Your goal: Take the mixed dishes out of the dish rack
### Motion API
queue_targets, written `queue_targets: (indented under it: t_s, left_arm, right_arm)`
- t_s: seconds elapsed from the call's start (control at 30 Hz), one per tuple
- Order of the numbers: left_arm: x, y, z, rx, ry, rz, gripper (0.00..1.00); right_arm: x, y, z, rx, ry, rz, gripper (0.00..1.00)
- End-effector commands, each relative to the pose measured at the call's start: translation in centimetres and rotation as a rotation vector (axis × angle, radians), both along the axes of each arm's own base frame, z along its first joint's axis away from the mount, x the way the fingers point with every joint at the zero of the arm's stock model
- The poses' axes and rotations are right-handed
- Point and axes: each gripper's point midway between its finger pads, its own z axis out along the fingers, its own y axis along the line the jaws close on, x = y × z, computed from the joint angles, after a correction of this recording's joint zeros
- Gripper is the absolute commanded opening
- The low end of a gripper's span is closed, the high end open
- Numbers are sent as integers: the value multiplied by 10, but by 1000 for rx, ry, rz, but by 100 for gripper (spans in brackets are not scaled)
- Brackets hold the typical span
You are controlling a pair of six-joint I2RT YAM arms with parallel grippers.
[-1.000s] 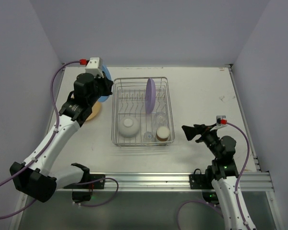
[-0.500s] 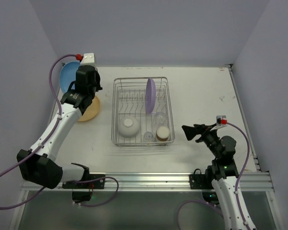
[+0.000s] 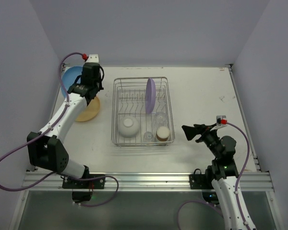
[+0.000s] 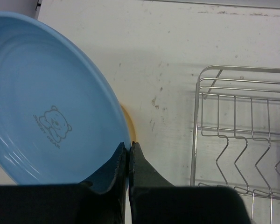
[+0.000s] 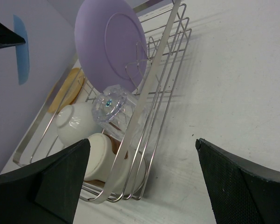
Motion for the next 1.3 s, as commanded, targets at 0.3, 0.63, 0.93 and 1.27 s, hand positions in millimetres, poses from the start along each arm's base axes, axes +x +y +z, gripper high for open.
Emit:
queue_targets:
  t_s: [0.3, 0.63, 0.93, 1.27]
  left_arm:
    - [24, 7, -23, 51, 51, 54, 0]
    - [32, 12, -62, 87, 135, 98, 0]
    - [38, 17, -102, 107, 209, 117, 0]
    - [35, 26, -139, 151, 301, 139, 0]
  right_arm:
    - [1, 2, 10, 2, -40, 16, 99]
    - [1, 3, 10, 2, -40, 19, 99]
    - [1, 2, 10, 4, -39, 16, 99]
    - [1, 2, 10, 4, -39, 16, 99]
